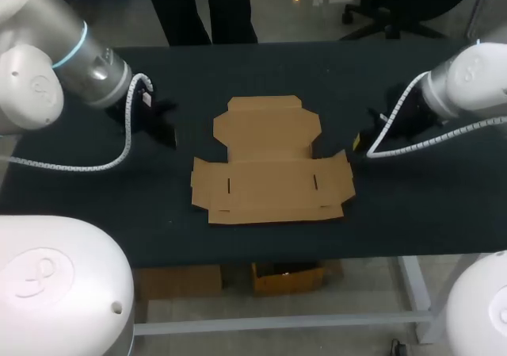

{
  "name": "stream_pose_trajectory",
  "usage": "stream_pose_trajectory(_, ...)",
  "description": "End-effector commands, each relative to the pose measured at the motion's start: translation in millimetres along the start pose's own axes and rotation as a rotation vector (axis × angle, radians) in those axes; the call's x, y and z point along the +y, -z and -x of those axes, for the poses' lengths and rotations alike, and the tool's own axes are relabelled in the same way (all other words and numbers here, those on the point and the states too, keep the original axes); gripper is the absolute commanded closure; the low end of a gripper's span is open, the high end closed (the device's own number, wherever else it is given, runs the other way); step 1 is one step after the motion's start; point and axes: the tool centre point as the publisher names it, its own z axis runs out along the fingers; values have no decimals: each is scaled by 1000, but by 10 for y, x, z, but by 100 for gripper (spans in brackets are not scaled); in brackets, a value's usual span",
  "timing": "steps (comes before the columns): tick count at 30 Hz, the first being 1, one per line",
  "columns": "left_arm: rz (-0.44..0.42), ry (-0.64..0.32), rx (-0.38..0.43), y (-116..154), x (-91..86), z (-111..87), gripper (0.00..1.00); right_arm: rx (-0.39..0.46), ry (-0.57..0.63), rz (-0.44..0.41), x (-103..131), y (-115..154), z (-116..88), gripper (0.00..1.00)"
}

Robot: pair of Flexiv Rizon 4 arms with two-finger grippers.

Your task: Assemble the packaging by folding the flat box into shape, placing the metal phone stand inside, and closing the box properly

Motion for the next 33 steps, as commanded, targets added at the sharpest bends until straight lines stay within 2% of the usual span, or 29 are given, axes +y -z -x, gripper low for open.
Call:
stream_pose_trajectory(1,-27,5,3,238,220,75,100,22,4,2,-154,179,64,100)
stream_pose_trajectory(9,-12,11,6,361,501,120,100,9,-31,-1,-425,289,172,100)
stream_pose_trajectory(12,2,25,-49,317,575,160,100,-2,-90,12,-502,318,220,100)
stream_pose_trajectory(33,2,25,-49,317,575,160,100,-2,-90,12,-502,318,220,100)
